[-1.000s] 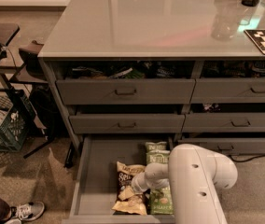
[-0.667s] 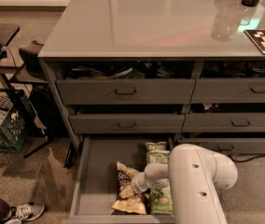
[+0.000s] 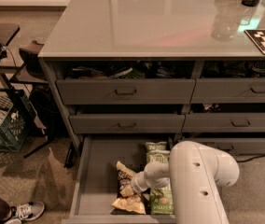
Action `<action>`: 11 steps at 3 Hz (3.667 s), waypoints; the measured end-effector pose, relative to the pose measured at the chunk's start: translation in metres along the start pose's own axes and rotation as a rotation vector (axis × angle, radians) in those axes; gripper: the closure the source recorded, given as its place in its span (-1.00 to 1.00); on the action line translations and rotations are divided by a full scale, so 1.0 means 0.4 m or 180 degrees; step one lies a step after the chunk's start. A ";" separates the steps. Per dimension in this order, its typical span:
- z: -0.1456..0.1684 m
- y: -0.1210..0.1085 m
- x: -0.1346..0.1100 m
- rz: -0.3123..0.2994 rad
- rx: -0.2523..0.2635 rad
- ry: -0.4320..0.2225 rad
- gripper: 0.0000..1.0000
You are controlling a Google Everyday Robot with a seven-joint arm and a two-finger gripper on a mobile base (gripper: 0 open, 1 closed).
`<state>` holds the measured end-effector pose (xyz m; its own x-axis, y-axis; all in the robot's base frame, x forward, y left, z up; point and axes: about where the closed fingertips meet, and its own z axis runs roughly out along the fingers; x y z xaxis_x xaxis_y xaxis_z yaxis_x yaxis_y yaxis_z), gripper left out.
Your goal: Pick brown chip bag from bottom drawer and place on counter
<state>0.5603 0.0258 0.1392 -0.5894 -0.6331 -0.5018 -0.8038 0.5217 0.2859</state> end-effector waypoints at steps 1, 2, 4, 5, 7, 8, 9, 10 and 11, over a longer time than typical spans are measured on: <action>-0.048 0.041 -0.132 -0.0201 0.0154 -0.0095 1.00; -0.145 0.104 -0.317 -0.0504 0.0468 -0.0256 1.00; -0.335 0.200 -0.513 -0.0779 0.0965 -0.0577 1.00; -0.335 0.200 -0.513 -0.0780 0.0965 -0.0578 1.00; -0.447 0.173 -0.609 -0.0910 0.0700 -0.1124 1.00; -0.624 0.188 -0.670 -0.1005 0.0570 -0.1411 1.00; -0.888 0.191 -0.629 -0.1043 0.0706 -0.1422 1.00; -1.136 0.180 -0.569 -0.1025 0.0957 -0.1431 1.00; -1.314 0.192 -0.536 -0.1109 0.1162 -0.1414 1.00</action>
Offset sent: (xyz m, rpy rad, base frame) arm -0.1182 0.0862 0.2533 -0.2129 -0.3929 0.1863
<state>0.5824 -0.0989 0.6976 -0.1486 -0.5447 -0.8253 -0.8160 0.5390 -0.2088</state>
